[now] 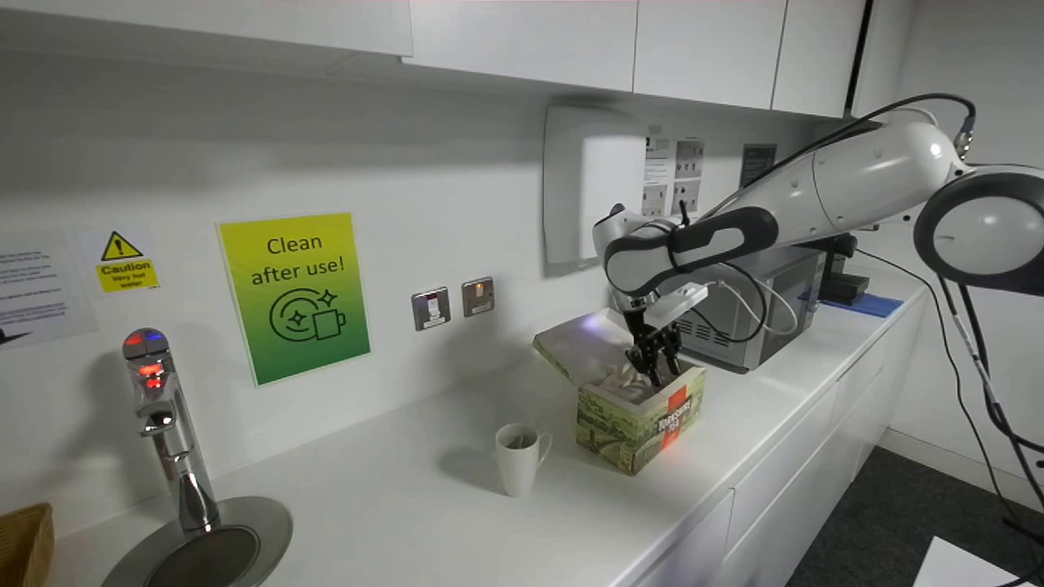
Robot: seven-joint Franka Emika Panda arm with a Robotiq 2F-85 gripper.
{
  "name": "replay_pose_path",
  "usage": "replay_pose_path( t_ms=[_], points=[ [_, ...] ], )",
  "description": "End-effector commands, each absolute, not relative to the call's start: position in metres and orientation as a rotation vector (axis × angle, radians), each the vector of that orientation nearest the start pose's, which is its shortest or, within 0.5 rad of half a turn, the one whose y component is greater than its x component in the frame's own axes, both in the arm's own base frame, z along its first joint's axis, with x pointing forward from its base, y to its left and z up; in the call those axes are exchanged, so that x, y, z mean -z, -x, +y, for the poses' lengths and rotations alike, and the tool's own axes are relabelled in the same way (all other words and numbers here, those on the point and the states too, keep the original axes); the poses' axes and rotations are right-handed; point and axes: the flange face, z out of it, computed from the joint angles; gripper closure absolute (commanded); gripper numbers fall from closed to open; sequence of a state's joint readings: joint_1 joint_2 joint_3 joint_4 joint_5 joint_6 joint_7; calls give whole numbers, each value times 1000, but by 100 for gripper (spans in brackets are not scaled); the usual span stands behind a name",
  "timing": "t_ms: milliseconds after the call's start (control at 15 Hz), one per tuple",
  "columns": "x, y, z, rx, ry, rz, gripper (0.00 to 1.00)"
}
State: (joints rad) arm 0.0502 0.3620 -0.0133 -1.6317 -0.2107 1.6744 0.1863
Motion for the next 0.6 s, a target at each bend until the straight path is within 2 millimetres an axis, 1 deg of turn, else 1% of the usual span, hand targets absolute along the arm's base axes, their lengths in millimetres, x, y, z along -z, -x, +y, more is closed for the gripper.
replay_pose_path(
  t_ms=[0,67,200,267,400,533],
  points=[
    [-391,-623,-6,-467,3332,159,27],
    [-391,-623,-7,-468,3332,163,20],
    [-390,-623,-9,-470,3331,169,16],
    [-390,-623,-10,-472,3332,172,18],
    [-388,-623,-11,-476,3331,175,17],
    [-386,-623,-12,-481,3331,176,19]
  ],
)
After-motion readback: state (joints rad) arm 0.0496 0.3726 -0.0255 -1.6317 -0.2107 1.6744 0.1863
